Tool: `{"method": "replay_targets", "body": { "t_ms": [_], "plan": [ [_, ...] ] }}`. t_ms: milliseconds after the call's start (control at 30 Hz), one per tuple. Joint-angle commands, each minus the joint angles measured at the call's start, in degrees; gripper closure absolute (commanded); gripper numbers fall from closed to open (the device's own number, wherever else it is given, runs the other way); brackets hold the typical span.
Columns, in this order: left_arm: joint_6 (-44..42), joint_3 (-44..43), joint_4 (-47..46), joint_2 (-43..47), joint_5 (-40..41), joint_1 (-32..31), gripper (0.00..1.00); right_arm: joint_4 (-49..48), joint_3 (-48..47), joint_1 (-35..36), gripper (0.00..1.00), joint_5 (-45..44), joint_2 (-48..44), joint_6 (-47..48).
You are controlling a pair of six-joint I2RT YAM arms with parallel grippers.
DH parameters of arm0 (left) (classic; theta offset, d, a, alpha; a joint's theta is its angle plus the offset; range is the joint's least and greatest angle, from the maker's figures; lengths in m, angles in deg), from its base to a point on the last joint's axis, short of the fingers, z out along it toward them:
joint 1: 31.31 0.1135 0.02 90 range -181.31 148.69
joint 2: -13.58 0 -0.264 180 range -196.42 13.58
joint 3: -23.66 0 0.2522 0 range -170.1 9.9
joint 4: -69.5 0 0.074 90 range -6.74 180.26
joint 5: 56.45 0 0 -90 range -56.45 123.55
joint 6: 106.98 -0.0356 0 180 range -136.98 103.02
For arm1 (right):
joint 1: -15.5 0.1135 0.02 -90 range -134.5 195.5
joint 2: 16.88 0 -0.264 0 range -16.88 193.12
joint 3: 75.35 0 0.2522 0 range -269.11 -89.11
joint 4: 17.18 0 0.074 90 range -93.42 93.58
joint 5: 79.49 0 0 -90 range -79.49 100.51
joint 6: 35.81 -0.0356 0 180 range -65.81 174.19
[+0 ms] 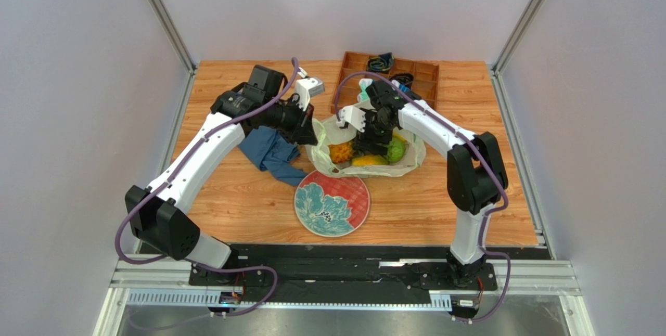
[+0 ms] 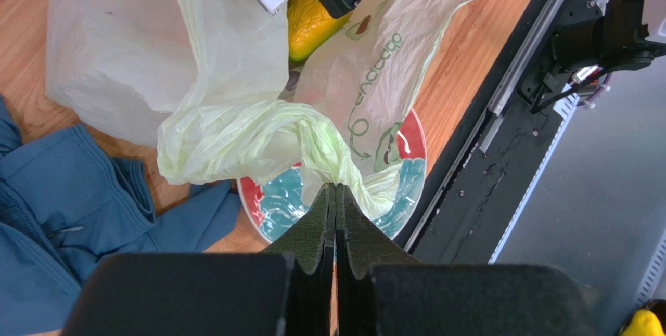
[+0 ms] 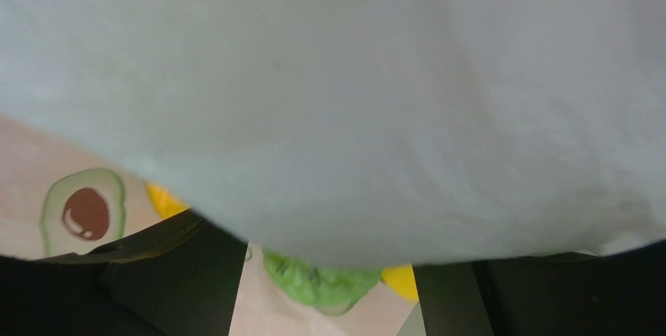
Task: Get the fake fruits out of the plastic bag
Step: Adjust the plastic bag at the center of the board.
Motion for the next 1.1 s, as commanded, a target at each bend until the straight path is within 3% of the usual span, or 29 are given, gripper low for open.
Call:
{"method": "replay_targets", "body": {
  "t_ms": [0, 100, 233, 300, 400, 600, 700, 833, 933, 1067],
  "plan": [
    [-2.3, -2.9, 0.8, -1.0, -1.1, 0.1, 1.0, 0.2, -4.8, -0.3, 0.27, 5.4, 4.1, 8.8],
    [-3.0, -3.6, 1.3, -1.5, -0.2, 0.1, 1.0, -1.1, -5.3, -0.3, 0.3, 4.8, 6.7, 10.4],
    [-3.0, -4.5, 1.3, -2.3, 0.8, 0.1, 1.0, -2.6, -5.0, -0.6, 0.75, 4.3, 5.2, 10.3],
    [-2.6, -5.0, 0.6, -2.5, 0.8, 0.1, 1.0, -2.5, -3.8, -0.7, 0.87, 5.4, 1.0, 10.8],
    [-1.2, -6.4, -0.7, -3.7, 2.1, 0.1, 1.0, 1.8, -3.6, -0.8, 0.96, 8.6, -4.4, 12.1],
    [0.6, -11.7, -4.1, -5.7, 6.3, 0.1, 1.0, 14.8, -5.7, 0.6, 1.0, 11.5, -16.3, 11.3],
    [0.4, -15.3, -5.3, -6.7, 9.6, 0.2, 1.0, 21.9, -5.7, 2.4, 1.0, 9.1, -20.0, 10.4],
    [-0.5, -20.5, -5.5, -8.3, 11.4, 0.2, 1.0, 28.2, -2.9, 4.0, 1.0, -1.2, -22.9, 6.4],
    [-1.4, -22.3, -5.4, -8.7, 11.6, 0.2, 1.0, 23.8, 0.2, 4.0, 1.0, -10.2, -25.8, 1.7],
    [0.5, -21.5, -5.6, -9.1, 6.1, 0.1, 1.0, 15.8, -0.8, 4.0, 1.0, -7.4, -32.3, -2.3]
  ]
}}
